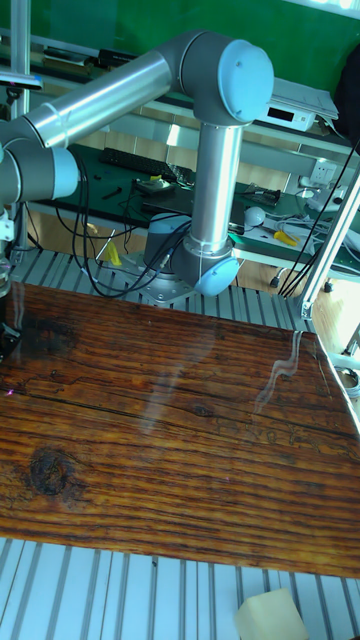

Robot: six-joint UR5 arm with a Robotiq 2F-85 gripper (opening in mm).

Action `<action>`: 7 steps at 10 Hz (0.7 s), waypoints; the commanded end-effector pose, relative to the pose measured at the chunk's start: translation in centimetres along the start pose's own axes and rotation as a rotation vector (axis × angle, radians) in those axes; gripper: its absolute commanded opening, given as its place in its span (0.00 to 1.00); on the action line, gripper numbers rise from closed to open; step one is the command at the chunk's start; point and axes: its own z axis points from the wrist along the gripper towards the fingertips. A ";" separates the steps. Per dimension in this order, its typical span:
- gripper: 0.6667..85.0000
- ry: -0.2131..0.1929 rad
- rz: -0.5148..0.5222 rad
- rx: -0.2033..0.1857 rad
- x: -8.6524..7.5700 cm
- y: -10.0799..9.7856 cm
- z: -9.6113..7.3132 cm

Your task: Hold a small block with the gripper and sweep it from left to right on the table

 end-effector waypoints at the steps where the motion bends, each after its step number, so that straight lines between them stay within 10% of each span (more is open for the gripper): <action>1: 0.00 -0.021 0.005 -0.019 -0.5 0.0 0.1; 7: 0.00 -0.025 0.009 -0.042 -0.5 0.6 0.2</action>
